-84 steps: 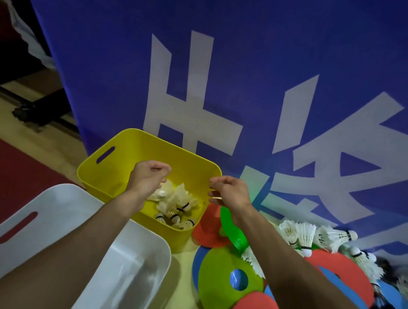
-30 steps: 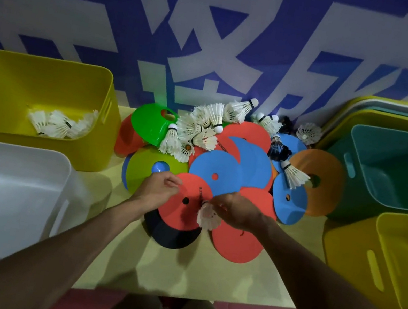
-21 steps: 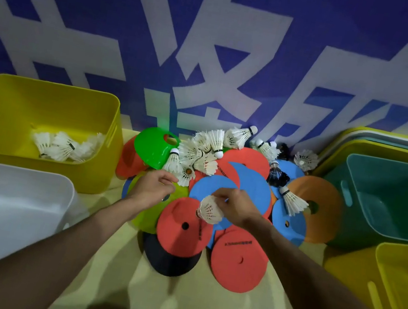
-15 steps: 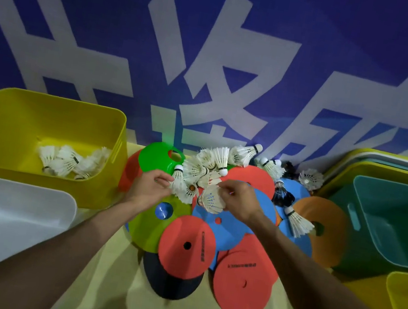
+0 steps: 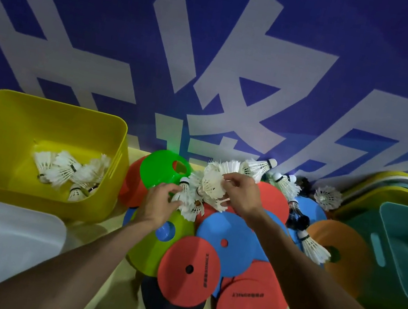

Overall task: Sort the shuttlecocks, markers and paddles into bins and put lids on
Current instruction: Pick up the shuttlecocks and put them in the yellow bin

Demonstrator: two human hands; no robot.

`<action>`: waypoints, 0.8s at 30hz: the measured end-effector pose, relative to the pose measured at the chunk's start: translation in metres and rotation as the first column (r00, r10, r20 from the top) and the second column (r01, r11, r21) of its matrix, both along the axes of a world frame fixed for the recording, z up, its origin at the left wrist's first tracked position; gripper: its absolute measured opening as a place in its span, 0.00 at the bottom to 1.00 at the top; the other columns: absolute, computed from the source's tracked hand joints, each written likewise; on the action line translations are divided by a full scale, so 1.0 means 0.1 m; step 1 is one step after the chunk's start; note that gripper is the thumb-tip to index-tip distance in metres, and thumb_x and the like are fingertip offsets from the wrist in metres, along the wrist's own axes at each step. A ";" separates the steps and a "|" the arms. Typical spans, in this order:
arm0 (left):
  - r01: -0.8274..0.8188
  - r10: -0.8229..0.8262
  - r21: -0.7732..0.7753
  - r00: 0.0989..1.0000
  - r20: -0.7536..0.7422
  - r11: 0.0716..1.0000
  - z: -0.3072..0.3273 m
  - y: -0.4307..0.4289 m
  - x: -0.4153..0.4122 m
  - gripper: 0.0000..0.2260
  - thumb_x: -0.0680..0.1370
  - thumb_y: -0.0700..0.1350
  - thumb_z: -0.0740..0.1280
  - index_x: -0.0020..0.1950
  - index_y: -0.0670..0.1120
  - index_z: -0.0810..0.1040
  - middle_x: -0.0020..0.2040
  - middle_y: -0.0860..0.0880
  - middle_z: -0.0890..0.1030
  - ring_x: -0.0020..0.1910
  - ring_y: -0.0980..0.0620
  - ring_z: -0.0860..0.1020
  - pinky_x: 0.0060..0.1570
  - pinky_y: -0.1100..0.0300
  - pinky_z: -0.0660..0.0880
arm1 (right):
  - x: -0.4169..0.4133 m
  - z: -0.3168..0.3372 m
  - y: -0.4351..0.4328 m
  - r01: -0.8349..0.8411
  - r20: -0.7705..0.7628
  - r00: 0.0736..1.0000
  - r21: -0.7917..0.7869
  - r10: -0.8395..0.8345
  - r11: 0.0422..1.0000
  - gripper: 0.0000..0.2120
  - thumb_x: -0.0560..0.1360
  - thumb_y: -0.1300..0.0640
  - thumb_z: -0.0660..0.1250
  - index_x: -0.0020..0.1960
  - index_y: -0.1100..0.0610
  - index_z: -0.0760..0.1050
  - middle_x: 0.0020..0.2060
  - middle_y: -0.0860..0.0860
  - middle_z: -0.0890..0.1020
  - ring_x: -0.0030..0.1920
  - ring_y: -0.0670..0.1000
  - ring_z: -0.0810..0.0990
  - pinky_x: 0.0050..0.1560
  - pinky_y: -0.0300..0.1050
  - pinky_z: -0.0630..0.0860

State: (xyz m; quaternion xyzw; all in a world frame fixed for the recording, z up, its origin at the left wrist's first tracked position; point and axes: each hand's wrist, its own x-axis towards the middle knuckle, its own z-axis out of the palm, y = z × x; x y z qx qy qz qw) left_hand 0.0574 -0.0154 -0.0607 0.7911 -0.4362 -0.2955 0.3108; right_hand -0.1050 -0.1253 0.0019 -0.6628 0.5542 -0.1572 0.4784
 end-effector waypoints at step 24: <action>-0.427 0.389 -0.330 0.904 -0.178 0.842 1.42 0.51 1.31 0.09 0.74 0.37 0.70 0.54 0.41 0.80 0.49 0.44 0.81 0.51 0.48 0.80 0.40 0.54 0.82 | 0.96 0.75 0.40 -0.066 0.410 0.912 0.217 -0.030 0.974 0.06 0.78 0.64 0.64 0.54 0.62 0.76 0.40 0.55 0.80 0.34 0.50 0.81 0.37 0.46 0.83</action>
